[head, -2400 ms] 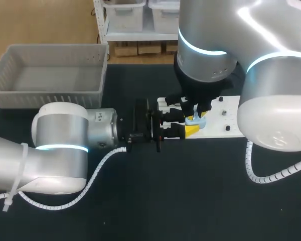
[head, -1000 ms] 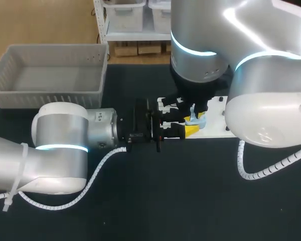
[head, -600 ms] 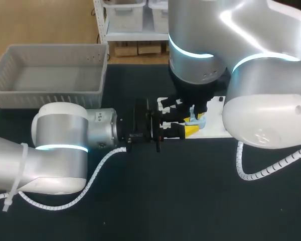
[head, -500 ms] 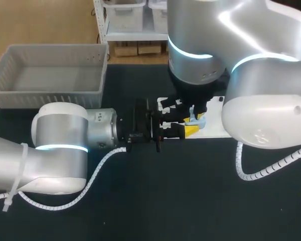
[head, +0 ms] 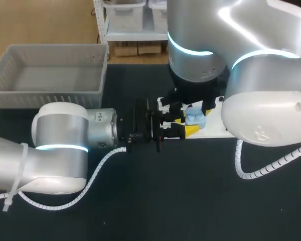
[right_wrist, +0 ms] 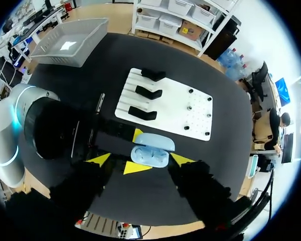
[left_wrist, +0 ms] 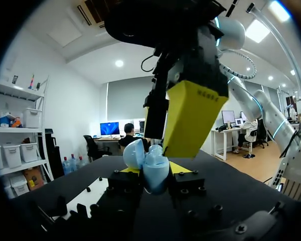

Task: Pick up each earbud case from the left stands, insert the matching earbuds, close the lid, and place the case in the box.

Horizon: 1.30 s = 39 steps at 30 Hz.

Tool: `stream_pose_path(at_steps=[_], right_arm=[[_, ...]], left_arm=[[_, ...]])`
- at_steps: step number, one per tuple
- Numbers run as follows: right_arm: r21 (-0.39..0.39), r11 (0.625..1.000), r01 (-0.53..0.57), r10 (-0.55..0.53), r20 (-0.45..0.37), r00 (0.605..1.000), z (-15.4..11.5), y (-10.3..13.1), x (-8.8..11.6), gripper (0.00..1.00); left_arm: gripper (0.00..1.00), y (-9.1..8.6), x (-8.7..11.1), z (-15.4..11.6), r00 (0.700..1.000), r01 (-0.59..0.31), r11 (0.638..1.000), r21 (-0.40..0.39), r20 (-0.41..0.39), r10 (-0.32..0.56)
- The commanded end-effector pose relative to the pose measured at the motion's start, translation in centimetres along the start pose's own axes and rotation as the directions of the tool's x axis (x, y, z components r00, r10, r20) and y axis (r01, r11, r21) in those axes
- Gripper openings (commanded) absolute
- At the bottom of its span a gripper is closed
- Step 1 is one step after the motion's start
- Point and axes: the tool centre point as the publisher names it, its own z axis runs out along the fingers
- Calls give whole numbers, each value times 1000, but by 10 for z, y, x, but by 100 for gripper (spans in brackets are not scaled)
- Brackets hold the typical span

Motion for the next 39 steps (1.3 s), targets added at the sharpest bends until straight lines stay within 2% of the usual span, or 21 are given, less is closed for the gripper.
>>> stream_pose_path(at_steps=[1, 3, 6, 11, 14, 18, 24, 28, 34, 39], right_arm=[[-46, 999, -26, 24, -34, 999, -18, -13, 3, 100], [-66, 995, -68, 65, -49, 997, -23, -18, -3, 100], [-88, 982, -164, 163, -25, 986, -28, -27, -18, 100], [-138, 909, -393, 398, 7, 917, -28, -43, -56, 100], [-111, 870, -480, 484, 13, 875, -13, -52, -76, 100], [-50, 846, -530, 531, 4, 847, 11, -65, -91, 100], [29, 836, -547, 548, -17, 836, 39, -82, -91, 100], [59, 833, -550, 552, -28, 834, 49, -92, -83, 100], [82, 832, -549, 553, -39, 832, 51, -103, -70, 100], [91, 843, -530, 536, -58, 842, 46, -103, -53, 100]], left_arm=[[0, -2, 0, 1, 1000, -3, 1000, -8, 1, 3], [0, -2, 0, 1, 1000, -3, 1000, -8, 1, 3], [0, -2, 0, 1, 1000, -3, 1000, -8, 1, 3], [0, -2, 0, 1, 1000, -3, 1000, -8, 1, 3], [0, -2, 0, 1, 1000, -3, 1000, -8, 1, 3], [0, -2, 0, 1, 1000, -3, 1000, -8, 1, 3], [0, -2, 0, 1, 1000, -3, 1000, -8, 1, 3], [0, -2, 0, 1, 1000, -3, 1000, -8, 1, 3], [0, -2, 0, 1, 1000, -3, 1000, -8, 1, 3], [0, -2, 0, 1, 1000, -3, 1000, -8, 1, 3]])
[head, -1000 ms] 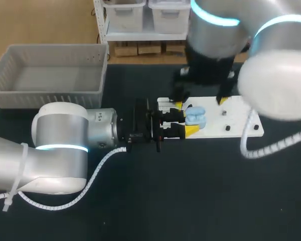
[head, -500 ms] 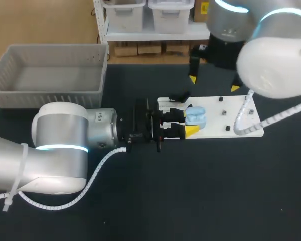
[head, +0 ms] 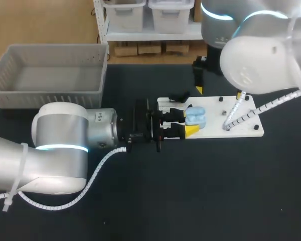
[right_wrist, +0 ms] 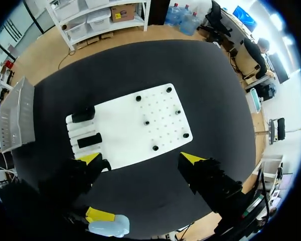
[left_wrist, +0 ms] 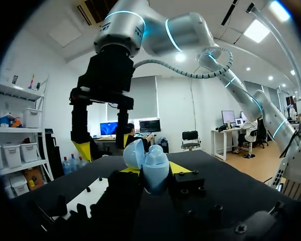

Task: Pick up each earbud case from the left stands, insert the matching earbuds, close the lid, and place the case in the box.

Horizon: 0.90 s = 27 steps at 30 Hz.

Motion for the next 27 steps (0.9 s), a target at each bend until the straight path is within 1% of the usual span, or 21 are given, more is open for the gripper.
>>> stream_pose_path(at_steps=[1, 7, 18, 25, 27], right_arm=[[-10, 1000, 14, -14, -3, 1000, -6, -11, 16, 100], [-17, 999, 50, -51, -23, 998, -10, -15, 37, 100], [-40, 995, 88, -90, -52, 995, -23, -21, 58, 100], [-56, 991, 121, -126, -79, 989, -26, -23, 71, 100], [-55, 990, 130, -134, -72, 988, -26, -23, 73, 100]], left_arm=[[0, -2, 0, 1, 1000, -3, 1000, -8, 1, 3], [0, -2, 0, 1, 1000, -3, 1000, -8, 1, 3], [0, -2, 0, 1, 1000, -3, 1000, -8, 1, 3], [0, -2, 0, 1, 1000, -3, 1000, -8, 1, 3], [0, -2, 0, 1, 1000, -3, 1000, -8, 1, 3]])
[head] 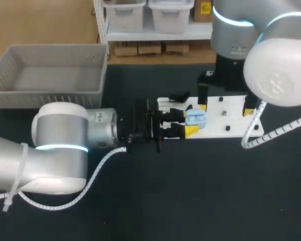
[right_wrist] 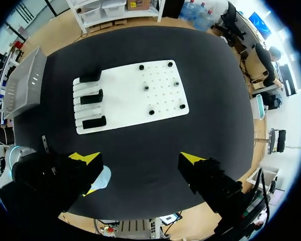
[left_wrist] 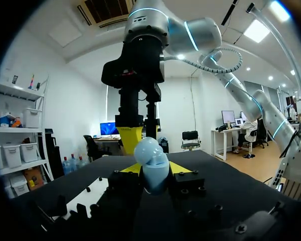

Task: Pick up each earbud case from the left stands, insert the matching earbuds, close the lid, and place the case in the box.

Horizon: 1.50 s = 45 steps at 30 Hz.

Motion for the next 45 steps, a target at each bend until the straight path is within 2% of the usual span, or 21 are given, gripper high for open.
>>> stream_pose_path(at_steps=[1, 5, 7, 15, 18, 23, 27, 29, 31, 36, 41, 45], right_arm=[[-4, 1000, 7, -7, 10, 1000, -1, -1, 5, 100], [-18, 1000, 12, -12, 15, 1000, -5, 1, 6, 100], [-38, 999, 11, -9, 50, 999, -9, 1, 6, 100], [-260, 966, 4, 40, 165, 985, -57, -16, -5, 100], [-329, 944, 13, 60, 210, 976, -79, -27, -1, 100], [-378, 925, 29, 67, 238, 969, -97, -38, 10, 100], [-389, 921, 23, 76, 237, 969, -99, -40, 11, 100], [-389, 921, 23, 76, 237, 969, -99, -40, 11, 100], [-389, 921, 23, 76, 237, 969, -99, -40, 11, 100], [-389, 921, 23, 76, 237, 969, -99, -40, 11, 100], [-389, 921, 23, 76, 237, 969, -99, -40, 11, 100], [-389, 921, 23, 76, 237, 969, -99, -40, 11, 100]], left_arm=[[0, -2, 0, 1, 1000, -3, 1000, -8, 1, 3], [0, -2, 0, 1, 1000, -3, 1000, -8, 1, 3], [0, -2, 0, 1, 1000, -3, 1000, -8, 1, 3], [0, -2, 0, 1, 1000, -3, 1000, -8, 1, 3], [0, -4, -18, -7, 1000, -4, 999, -46, -27, 3], [0, -7, -53, -36, 999, -16, 981, -195, -37, 9], [0, -10, -87, -63, 997, -66, 950, -305, -66, 48], [0, -10, -103, -82, 995, -92, 924, -371, -70, 71], [0, -7, -115, -104, 991, -122, 897, -424, -108, 84], [0, 18, -124, -159, 980, -162, 841, -516, -186, 74], [0, 56, -125, -210, 973, -184, 773, -607, -225, 55], [0, 91, -121, -246, 963, -202, 752, -627, -267, 35]])
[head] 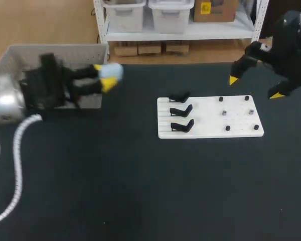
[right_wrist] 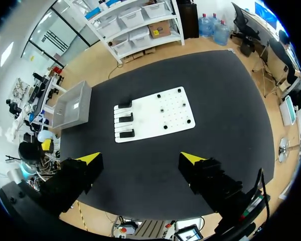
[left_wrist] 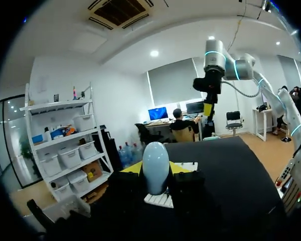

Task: Pick up each earbud case from the left stands, insert the matching earbuds, close the lid, and place the case in the box.

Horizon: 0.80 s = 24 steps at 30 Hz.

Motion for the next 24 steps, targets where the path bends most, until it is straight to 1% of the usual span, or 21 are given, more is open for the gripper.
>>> stream_pose_path(at_steps=[1, 3, 8, 9, 14, 15, 16, 18, 20, 22, 24], right_arm=[[0, 1000, -1, 1, 6, 1000, 0, 0, 1, 100], [0, 1000, -1, 1, 6, 1000, 0, 0, 1, 100], [0, 1000, -1, 1, 6, 1000, 0, 0, 1, 100], [0, 1000, -1, 1, 6, 1000, 0, 0, 1, 100], [0, 1000, -1, 1, 6, 1000, 0, 0, 1, 100], [0, 1000, -1, 1, 6, 1000, 0, 0, 1, 100], [0, 1000, -1, 1, 6, 1000, 0, 0, 1, 100], [0, 1000, -1, 1, 6, 1000, 0, 0, 1, 100], [0, 1000, -1, 1, 6, 1000, 0, 0, 1, 100], [0, 1000, -1, 1, 6, 1000, 0, 0, 1, 100], [0, 1000, -1, 1, 6, 1000, 0, 0, 1, 100]], left_arm=[[0, 39, 7, -26, 999, -7, 965, -262, -36, -3], [0, 62, 13, -32, 998, -16, 965, -262, -57, 2], [0, 119, 25, -43, 997, -25, 963, -267, -78, 5], [0, 130, 28, -45, 995, -30, 965, -261, -95, 5], [0, 177, 43, -52, 989, -39, 971, -235, -145, 5], [0, 188, 48, -53, 985, -42, 975, -220, -171, 4], [0, 195, 53, -52, 982, -33, 977, -212, -187, -7], [0, 208, 64, -52, 980, -14, 977, -215, -195, -29], [0, 221, 74, -51, 977, -11, 979, -205, -211, -33], [0, 230, 82, -49, 972, -9, 981, -193, -231, -37], [0, 235, 90, -48, 971, 3, 981, -192, -235, -49]])
